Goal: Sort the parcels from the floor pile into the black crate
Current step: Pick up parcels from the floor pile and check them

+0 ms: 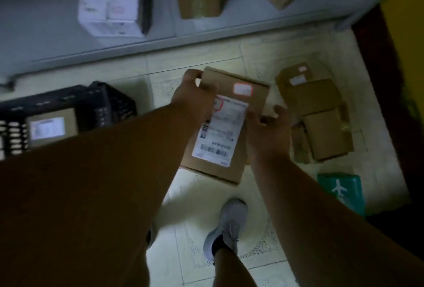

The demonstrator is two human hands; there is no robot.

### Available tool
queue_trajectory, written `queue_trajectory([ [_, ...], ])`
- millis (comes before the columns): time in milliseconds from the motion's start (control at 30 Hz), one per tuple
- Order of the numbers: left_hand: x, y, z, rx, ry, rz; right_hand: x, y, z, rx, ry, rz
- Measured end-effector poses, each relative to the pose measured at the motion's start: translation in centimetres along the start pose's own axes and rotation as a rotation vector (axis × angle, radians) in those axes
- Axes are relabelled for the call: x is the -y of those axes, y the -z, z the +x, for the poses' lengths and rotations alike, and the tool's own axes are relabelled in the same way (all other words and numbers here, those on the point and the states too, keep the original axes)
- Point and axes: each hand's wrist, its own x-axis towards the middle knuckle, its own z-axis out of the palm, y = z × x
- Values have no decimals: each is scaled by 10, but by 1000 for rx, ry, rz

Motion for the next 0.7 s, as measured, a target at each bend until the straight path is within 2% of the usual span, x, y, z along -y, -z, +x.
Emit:
queue_trajectory([
  [100,43,61,-9,-251,187,-254,-15,-43,-45,174,1,-144],
  [200,99,123,-14,-505,279,-325,-29,-91,-86,340,-76,-170],
  [333,178,205,-28,-706,440,-438,-35,-170,-139,355,-443,65],
  [433,220,272,-37,-810,494,-521,-28,-244,-190,357,-547,33],
  [500,240,321,-43,-822,490,-531,-21,-294,-226,315,-503,-97],
  [567,259,370,-45,-770,492,-434,-13,-337,-254,269,-397,-201],
  [700,305,456,-31,-581,494,30,-8,-415,-276,262,-138,-411],
])
